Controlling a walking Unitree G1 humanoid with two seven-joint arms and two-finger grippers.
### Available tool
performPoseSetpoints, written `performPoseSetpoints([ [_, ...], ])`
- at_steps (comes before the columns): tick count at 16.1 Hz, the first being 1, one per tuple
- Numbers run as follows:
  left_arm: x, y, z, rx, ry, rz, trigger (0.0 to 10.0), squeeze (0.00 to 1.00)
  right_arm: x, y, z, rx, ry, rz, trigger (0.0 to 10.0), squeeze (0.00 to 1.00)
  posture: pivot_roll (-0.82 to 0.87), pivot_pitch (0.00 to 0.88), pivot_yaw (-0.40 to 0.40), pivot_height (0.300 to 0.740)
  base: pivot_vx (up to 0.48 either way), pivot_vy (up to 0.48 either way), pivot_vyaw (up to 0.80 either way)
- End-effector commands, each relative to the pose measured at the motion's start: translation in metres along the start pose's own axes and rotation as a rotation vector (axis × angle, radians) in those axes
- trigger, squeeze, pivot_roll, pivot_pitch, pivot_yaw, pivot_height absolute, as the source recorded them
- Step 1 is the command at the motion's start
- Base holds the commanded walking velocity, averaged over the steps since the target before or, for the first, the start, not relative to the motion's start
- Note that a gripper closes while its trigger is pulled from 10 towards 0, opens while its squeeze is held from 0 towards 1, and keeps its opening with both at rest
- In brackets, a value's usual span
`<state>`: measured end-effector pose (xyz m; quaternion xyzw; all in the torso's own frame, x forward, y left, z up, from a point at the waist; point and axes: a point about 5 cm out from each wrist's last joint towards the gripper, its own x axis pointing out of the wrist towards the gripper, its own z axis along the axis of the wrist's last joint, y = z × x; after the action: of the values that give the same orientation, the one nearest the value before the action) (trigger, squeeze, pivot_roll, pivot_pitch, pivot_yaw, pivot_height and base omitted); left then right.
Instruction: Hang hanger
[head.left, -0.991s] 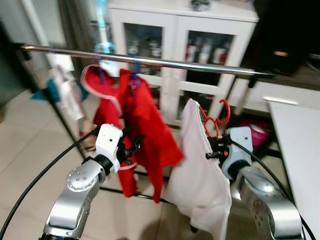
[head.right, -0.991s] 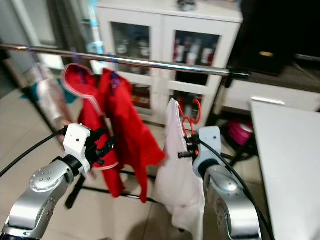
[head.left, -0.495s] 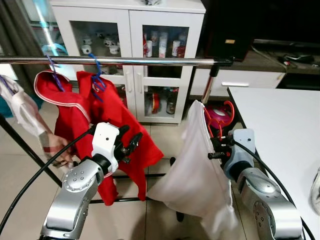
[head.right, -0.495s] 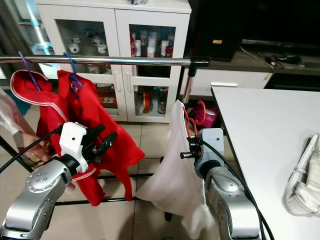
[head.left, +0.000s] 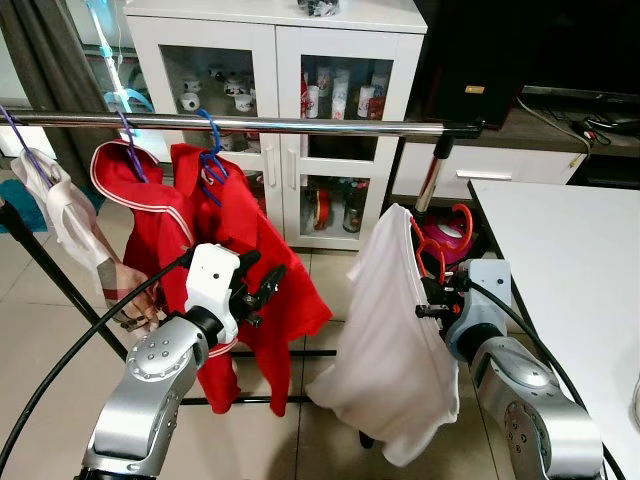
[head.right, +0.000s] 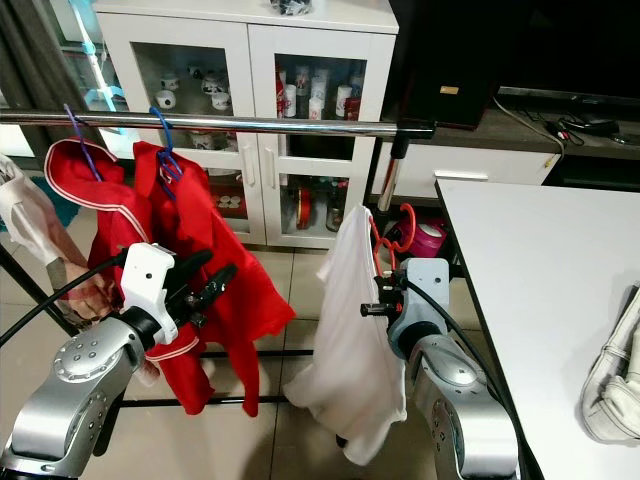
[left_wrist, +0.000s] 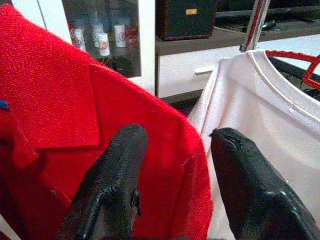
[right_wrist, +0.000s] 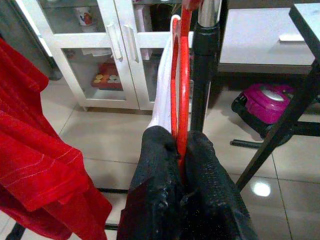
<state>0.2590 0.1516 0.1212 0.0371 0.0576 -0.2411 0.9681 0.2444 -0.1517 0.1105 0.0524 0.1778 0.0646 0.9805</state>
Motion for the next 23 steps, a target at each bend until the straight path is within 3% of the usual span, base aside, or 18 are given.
performPoseSetpoints([
  [1,0.002,-0.002,0.005,0.004,-0.013,-0.015,10.0,0.0,-0.002,0.001,0.008,0.008,-0.032,0.002,10.0,0.0,-0.09,0.0,0.007,0.74,0.0,0.0,0.0],
  [5,-0.001,0.006,0.006,0.005,-0.014,0.018,10.0,0.0,0.002,0.004,0.008,-0.005,-0.03,0.021,10.0,0.0,-0.09,0.0,-0.001,0.74,0.0,0.0,0.0],
  [10,0.0,0.009,0.005,-0.006,-0.016,0.032,10.0,0.0,-0.004,-0.001,0.008,-0.013,-0.021,0.01,10.0,0.0,-0.12,0.0,0.002,0.74,0.0,0.0,0.0],
  [12,0.001,0.007,0.005,-0.009,-0.018,0.03,10.0,0.0,-0.003,-0.006,0.007,0.001,-0.013,-0.01,10.0,0.0,-0.11,0.0,-0.013,0.74,-0.253,0.0,0.0],
  [16,-0.004,0.006,0.005,-0.015,-0.02,0.037,10.0,0.0,0.0,0.003,0.008,-0.011,-0.009,0.046,10.0,0.0,-0.09,0.0,-0.025,0.74,-0.255,0.0,0.0],
  [23,-0.003,0.008,0.005,-0.01,-0.02,0.046,10.0,0.0,0.002,0.001,0.01,-0.005,-0.007,0.037,10.0,0.0,-0.09,0.0,-0.025,0.74,-0.253,0.0,0.0],
])
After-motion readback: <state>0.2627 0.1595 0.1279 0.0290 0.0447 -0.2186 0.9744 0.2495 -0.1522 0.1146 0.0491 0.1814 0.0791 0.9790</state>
